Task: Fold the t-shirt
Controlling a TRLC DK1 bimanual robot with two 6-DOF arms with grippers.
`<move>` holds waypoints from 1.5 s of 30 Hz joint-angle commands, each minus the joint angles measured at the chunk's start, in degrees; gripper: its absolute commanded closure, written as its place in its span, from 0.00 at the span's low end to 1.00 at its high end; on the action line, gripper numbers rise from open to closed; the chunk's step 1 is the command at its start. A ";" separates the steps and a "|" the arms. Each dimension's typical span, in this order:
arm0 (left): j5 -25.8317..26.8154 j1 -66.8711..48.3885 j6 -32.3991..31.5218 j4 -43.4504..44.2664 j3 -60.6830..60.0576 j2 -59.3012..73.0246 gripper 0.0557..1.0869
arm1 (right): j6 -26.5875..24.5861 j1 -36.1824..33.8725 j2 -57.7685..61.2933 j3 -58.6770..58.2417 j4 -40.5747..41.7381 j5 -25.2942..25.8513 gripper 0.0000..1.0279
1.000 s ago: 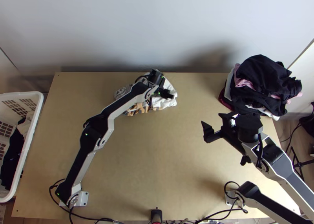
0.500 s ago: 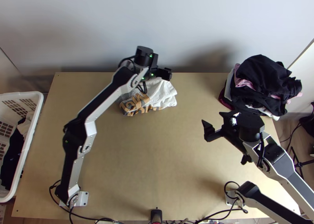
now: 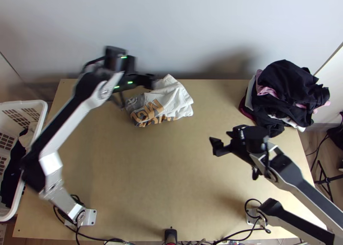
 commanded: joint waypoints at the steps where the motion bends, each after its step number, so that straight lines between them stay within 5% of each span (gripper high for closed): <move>1: -0.10 5.88 0.73 2.00 -15.26 -14.24 0.05 | 8.60 0.96 8.41 -2.87 8.45 -3.98 0.05; 9: -0.54 7.99 -1.29 -0.02 -21.24 -24.53 0.05 | 19.41 -0.97 21.33 -1.29 19.88 -11.09 0.05; 22: -0.71 16.43 -1.38 -4.32 -28.88 -37.18 0.05 | 29.61 -4.57 41.02 11.54 26.29 -19.71 0.05; 45: -0.71 23.81 -1.29 -1.86 -42.60 -50.54 0.05 | 32.16 -8.53 60.71 27.27 27.17 -23.31 0.05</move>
